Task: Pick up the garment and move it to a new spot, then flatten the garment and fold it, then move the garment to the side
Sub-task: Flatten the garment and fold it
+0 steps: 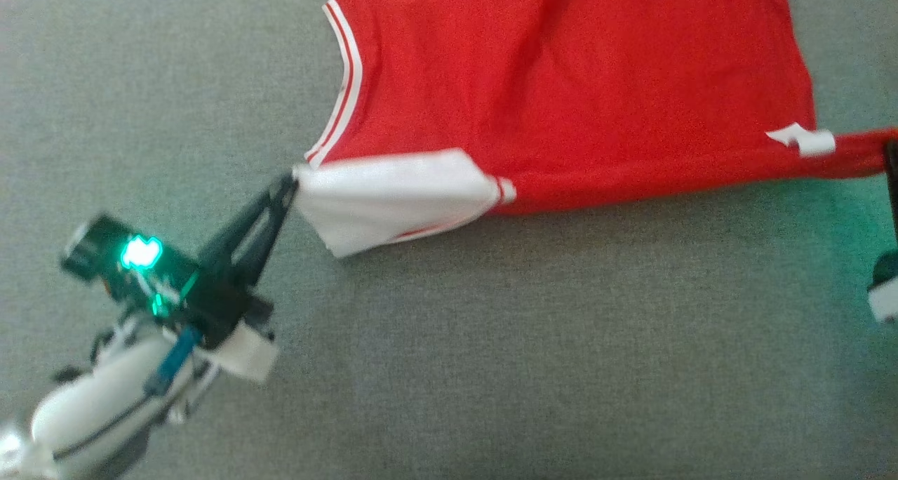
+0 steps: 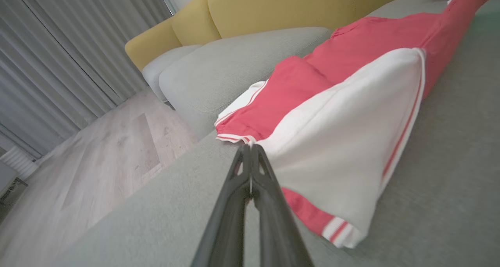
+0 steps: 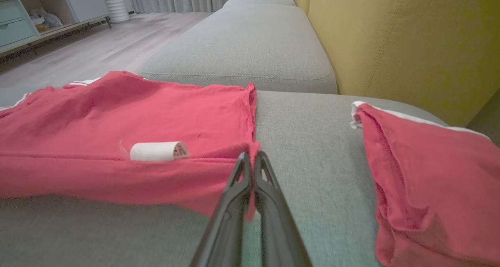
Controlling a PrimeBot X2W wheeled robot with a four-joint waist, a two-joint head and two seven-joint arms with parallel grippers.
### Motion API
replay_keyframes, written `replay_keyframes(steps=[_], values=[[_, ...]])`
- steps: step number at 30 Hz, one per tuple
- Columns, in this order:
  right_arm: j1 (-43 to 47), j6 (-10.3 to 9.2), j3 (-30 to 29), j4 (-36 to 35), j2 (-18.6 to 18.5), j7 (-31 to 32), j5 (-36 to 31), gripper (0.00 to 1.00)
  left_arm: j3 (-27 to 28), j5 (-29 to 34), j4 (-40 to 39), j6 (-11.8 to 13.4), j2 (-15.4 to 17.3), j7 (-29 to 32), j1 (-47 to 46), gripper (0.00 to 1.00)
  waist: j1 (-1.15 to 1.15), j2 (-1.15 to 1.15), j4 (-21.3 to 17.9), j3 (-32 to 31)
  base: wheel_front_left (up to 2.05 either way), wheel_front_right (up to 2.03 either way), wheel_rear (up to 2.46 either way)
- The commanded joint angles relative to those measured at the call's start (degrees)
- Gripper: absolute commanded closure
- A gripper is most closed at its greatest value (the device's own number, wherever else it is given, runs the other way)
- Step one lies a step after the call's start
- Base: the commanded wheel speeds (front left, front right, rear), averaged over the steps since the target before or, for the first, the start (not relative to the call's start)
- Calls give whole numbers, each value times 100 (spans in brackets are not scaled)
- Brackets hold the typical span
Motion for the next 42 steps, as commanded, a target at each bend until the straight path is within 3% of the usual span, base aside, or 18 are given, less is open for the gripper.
replay_keyframes(steps=[1, 11, 18, 19, 20, 21, 22, 32, 35, 42], values=[[-160, -5, 74, -79, -245, 16, -19, 100, 313, 94, 0, -55, 179, -15, -371, 100, -1, 0, -22, 132, 0, 0, 0], [-1469, -5, 635, 425, -450, 75, 87, 100, 442, 660, 710, -618, -88, 19, -1926, 100, -1, 0, -2, 702, 0, 0, 0], [-2152, -5, 1132, 873, -439, -49, 200, 100, 533, 824, 1216, -560, -309, 21, -2394, 100, -1, 0, 32, 945, 0, 0, 0], [-2218, -5, 1202, 949, -415, -72, 224, 79, 549, 784, 1292, -547, -348, 22, -2387, 100, -1, 0, 36, 955, 0, 0, 0], [-2277, -5, 1259, 1033, -390, -97, 250, 39, 563, 731, 1360, -530, -397, 24, -2360, 81, -1, 0, 44, 957, 0, 0, 0], [-2328, -5, 1305, 1119, -363, -124, 276, 0, 573, 685, 1406, -505, -455, 22, -2323, 18, -1, 0, 52, 948, 0, 0, 0], [-2372, -5, 1330, 1198, -335, -159, 301, 0, 591, 630, 1446, -463, -513, 20, -2265, 0, -1, 0, 61, 927, 0, 0, 0], [-2262, -5, 1237, 1401, -77, -292, 282, 0, 1127, -548, 1223, 155, -1213, -22, -652, 0, -1, 0, 48, 487, 0, 0, 0], [-2105, -5, 1073, 1321, 27, -293, 207, 0, 1355, -833, 1107, 192, -1479, -26, -93, 0, -1, 0, 49, 387, 0, 0, 0], [-1849, -5, 904, 1219, 194, -294, 99, 0, 1611, -1094, 1319, -61, -1871, -28, 531, 0, -1, 0, 33, 285, 0, 0, 0]])
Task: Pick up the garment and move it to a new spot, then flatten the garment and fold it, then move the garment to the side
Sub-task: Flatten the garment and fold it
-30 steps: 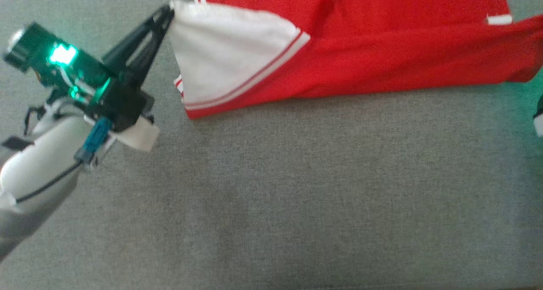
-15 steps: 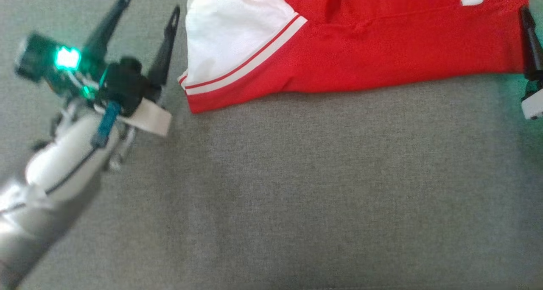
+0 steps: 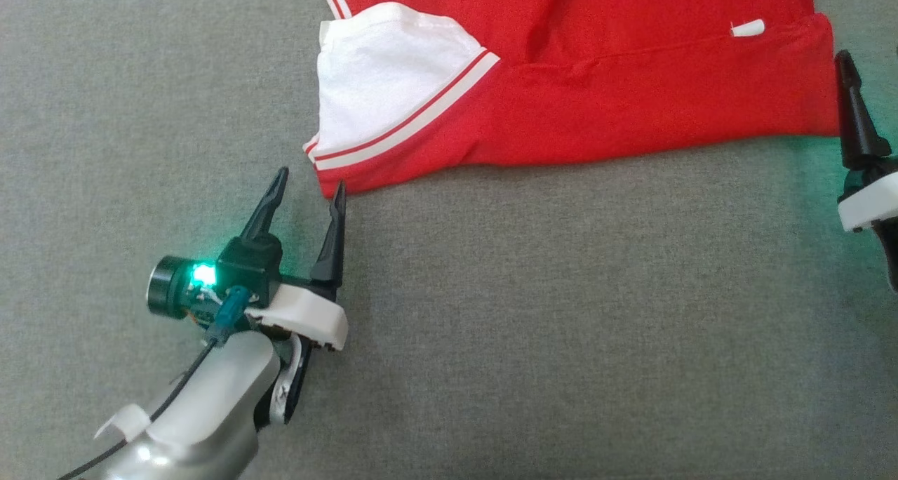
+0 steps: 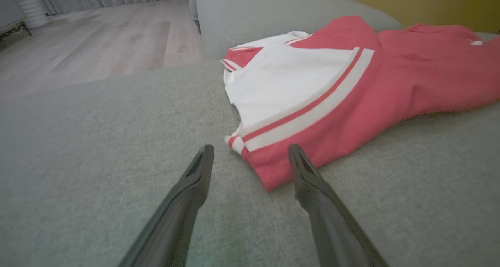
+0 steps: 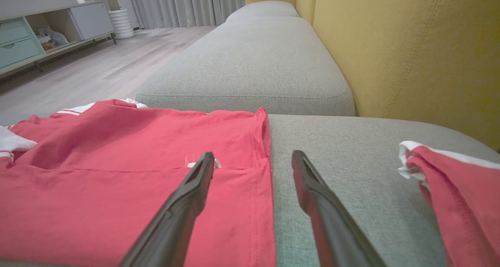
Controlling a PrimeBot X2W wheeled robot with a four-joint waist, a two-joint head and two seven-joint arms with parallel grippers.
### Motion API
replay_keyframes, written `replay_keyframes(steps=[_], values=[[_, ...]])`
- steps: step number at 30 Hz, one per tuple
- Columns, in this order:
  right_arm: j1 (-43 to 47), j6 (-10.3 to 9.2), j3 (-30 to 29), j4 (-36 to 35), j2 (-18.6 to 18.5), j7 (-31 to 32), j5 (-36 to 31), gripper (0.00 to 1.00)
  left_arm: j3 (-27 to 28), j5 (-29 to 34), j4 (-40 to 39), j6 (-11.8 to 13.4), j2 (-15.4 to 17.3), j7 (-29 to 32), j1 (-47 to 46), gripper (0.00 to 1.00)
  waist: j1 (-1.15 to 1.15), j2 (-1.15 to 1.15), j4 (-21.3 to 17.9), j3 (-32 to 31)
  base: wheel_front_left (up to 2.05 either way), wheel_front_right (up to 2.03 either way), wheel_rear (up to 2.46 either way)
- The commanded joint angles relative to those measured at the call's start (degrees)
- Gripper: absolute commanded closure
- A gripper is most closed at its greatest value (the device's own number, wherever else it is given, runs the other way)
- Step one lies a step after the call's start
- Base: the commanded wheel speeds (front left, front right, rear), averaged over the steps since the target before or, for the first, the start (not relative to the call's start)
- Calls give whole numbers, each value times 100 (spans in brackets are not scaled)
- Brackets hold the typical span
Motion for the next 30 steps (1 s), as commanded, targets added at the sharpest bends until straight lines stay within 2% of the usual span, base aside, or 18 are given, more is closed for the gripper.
replay_keyframes(steps=[1, 4, 8, 9, 10, 11, 12, 15, 23, 26, 27, 28, 29, 30], values=[[93, -5, -16, -147, -110, -68, -53, 0, 252, -17, -83, 1, 117, -43, -105, 0, 1, 0, -3, 0, 0, 0, 0], [136, -5, -35, -161, -82, -68, -72, 0, 248, -93, 262, -80, 7, -40, -85, 0, 1, 0, -27, 13, 0, 0, 0], [140, -5, -35, -169, -86, -68, -85, 0, 188, -197, 620, -311, -121, 34, -170, 0, 1, 0, -58, 66, 0, 0, 0], [142, -5, -35, -163, -92, -68, -85, 0, 172, -197, 688, -357, -140, 35, -206, 6, 1, 0, -58, 77, 0, 0, 0], [144, -5, -32, -155, -99, -68, -84, 0, 147, -194, 744, -420, -158, 35, -242, 54, 1, 0, -58, 86, 0, 0, 0], [146, -5, -29, -145, -104, -68, -80, 0, 121, -193, 794, -488, -176, 35, -275, 80, 1, 0, -55, 92, 0, 0, 0], [151, -5, -28, -131, -108, -68, -71, 0, 94, -183, 838, -550, -191, 33, -307, 100, 1, 0, -49, 95, 0, 0, 0], [177, -5, 1, -17, -90, -68, -4, 0, 19, -137, 924, -700, -219, 24, -381, 100, 1, 0, -15, 84, 0, 0, 0], [100, -5, 228, 805, -4, -68, 32, 0, 239, 115, 742, -612, -154, -37, -385, 100, 1, 0, 145, 22, 0, 0, 0], [75, -5, 460, 1104, 77, 181, 217, 0, 308, 197, 636, -606, -128, -41, -351, 100, 1, 0, 199, -2, 0, 0, 0], [83, -5, 572, 1149, 84, 316, 305, 13, 332, 233, 605, -595, -124, -42, -338, 100, 1, 0, 218, -11, 0, 0, 0], [85, -5, 679, 1155, 71, 401, 387, 73, 348, 277, 578, -582, -116, -42, -321, 100, 1, 0, 230, -24, 0, 0, 0], [88, -5, 763, 1147, 49, 433, 472, 100, 365, 316, 553, -570, -109, -43, -296, 100, 1, 0, 239, -42, 0, 0, 0], [89, -5, 827, 1139, 21, 432, 551, 100, 385, 353, 523, -560, -104, -43, -267, 100, 1, 0, 244, -60, 0, 0, 0]])
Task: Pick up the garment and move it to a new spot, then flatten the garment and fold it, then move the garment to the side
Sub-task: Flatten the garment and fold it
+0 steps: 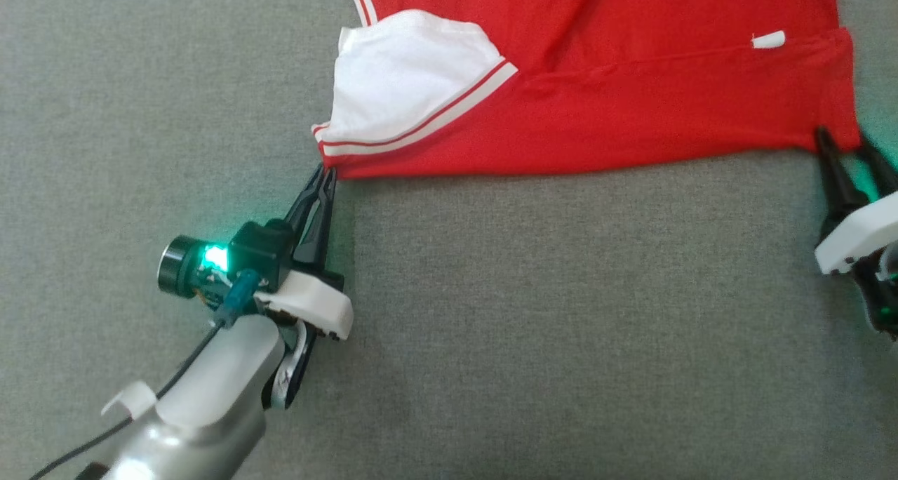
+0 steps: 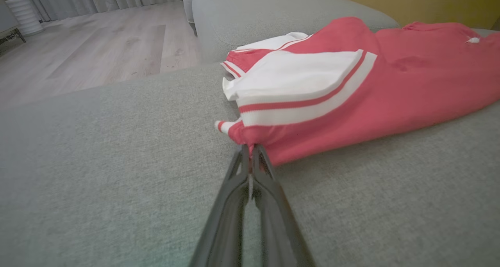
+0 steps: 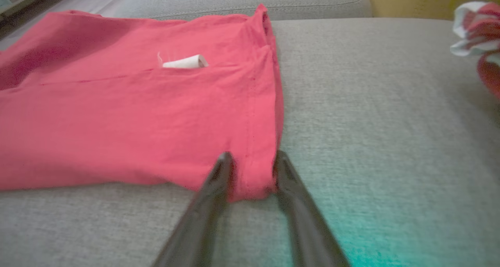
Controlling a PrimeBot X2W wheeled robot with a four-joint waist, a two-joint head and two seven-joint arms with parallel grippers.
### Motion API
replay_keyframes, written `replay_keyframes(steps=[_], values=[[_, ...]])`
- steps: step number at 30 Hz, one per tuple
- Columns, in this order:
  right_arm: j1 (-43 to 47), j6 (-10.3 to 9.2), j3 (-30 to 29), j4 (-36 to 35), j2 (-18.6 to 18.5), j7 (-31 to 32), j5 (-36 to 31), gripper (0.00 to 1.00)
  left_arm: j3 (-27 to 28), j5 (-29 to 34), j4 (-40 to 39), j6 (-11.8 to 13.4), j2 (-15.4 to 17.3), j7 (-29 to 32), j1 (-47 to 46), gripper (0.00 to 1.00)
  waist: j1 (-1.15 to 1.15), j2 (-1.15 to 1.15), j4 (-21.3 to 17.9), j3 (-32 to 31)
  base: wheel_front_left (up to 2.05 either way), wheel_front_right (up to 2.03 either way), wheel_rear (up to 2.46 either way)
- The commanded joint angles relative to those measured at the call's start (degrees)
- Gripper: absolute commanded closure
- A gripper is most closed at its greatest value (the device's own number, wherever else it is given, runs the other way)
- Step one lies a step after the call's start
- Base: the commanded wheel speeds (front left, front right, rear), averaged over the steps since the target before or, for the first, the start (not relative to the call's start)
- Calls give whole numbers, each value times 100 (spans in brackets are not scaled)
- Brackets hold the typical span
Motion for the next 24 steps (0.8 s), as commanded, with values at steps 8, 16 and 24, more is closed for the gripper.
replay_keyframes(steps=[8, 16, 24], values=[[416, -5, 508, -164, -379, -172, 448, 100, 334, 188, -448, 142, 255, -45, 588, 100, 0, 0, -1, -455, 0, 0, 0], [1411, -5, 523, -571, -697, -341, 698, 100, 461, 260, -1036, 319, 369, -45, 1612, 100, 0, 0, -37, -927, 0, 0, 0], [2244, -5, 233, -947, -871, -407, 739, 100, 503, 352, -1741, 587, 592, -45, 2597, 100, 0, 0, -121, -1083, 0, 0, 0]])
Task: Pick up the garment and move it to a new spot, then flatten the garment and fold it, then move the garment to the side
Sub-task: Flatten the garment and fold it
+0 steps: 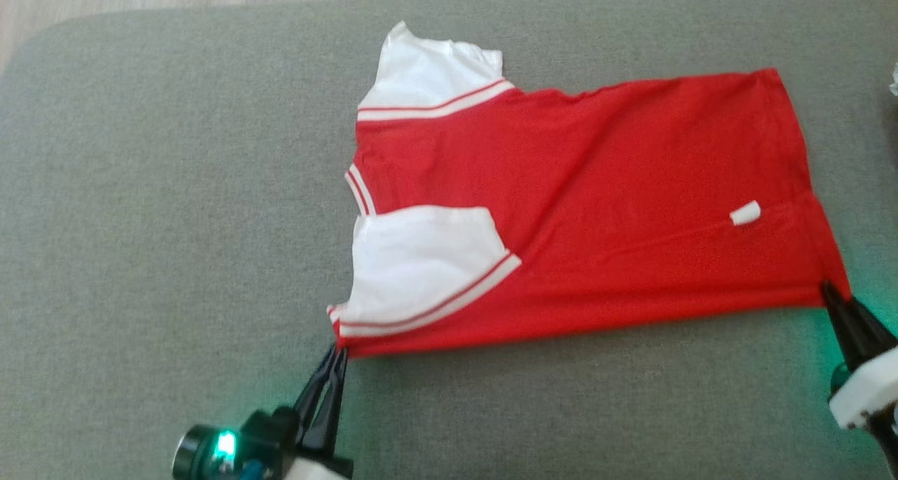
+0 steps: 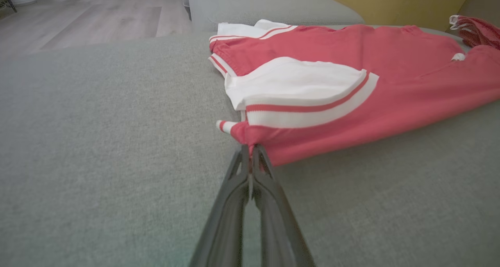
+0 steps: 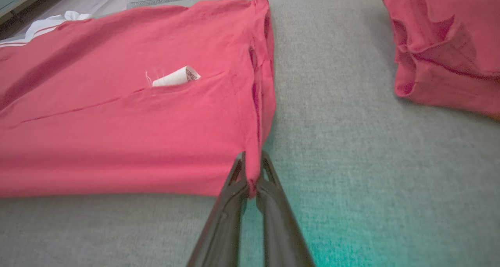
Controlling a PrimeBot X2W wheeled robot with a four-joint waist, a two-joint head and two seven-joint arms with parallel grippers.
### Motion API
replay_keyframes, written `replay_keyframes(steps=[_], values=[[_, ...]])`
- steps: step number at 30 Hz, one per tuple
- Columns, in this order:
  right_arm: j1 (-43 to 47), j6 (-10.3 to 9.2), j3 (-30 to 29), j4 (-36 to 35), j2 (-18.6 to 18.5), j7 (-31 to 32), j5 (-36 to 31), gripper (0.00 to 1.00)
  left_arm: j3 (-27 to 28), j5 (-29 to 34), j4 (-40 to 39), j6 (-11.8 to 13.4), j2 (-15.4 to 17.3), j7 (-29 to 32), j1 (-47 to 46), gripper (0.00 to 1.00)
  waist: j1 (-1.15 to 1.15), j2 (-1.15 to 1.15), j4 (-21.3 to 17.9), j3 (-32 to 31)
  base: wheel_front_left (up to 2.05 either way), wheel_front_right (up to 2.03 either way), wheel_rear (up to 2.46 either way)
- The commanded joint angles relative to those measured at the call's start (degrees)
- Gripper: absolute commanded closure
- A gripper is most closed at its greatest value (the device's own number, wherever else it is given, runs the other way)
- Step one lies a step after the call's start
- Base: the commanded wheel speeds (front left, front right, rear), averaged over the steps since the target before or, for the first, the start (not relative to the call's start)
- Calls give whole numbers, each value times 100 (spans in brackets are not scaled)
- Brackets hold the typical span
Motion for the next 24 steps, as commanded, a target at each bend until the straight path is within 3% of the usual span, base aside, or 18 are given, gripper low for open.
replay_keyframes(steps=[1, 11, 12, 13, 14, 15, 20, 24], values=[[174, -5, -55, -87, -307, -99, 32, 100, 229, 24, -160, 84, 223, -43, -20, 100, 1, 0, 2, -1, 0, 0, 0], [841, -5, -534, -475, -320, -29, -85, 100, 64, 85, -528, 260, 323, 141, 228, 100, 1, 0, 44, 69, 0, 0, 0], [871, -5, -585, -498, -297, -1, -117, 72, 60, 103, -520, 267, 315, 140, 201, 99, 1, 0, 45, 75, 0, 0, 0], [892, -5, -661, -508, -269, 7, -154, 22, 49, 122, -513, 262, 309, 140, 172, 62, 1, 0, 45, 81, 0, 0, 0], [898, -5, -757, -510, -233, 3, -202, 0, 27, 138, -504, 246, 307, 160, 139, 19, 1, 0, 44, 83, 0, 0, 0], [893, -5, -860, -535, -199, -11, -278, 0, 23, 147, -500, 245, 300, 182, 97, 0, 1, 0, 42, 85, 0, 0, 0], [884, -5, -1347, -791, -31, -71, -662, 0, 30, 372, -640, 194, 373, 272, -396, 0, 1, 0, -2, 162, 0, 0, 0], [806, -5, -1712, -1067, 139, -96, -998, 0, 121, 621, -844, -5, 640, 557, -1179, 0, 1, 0, -92, 310, 0, 0, 0]])
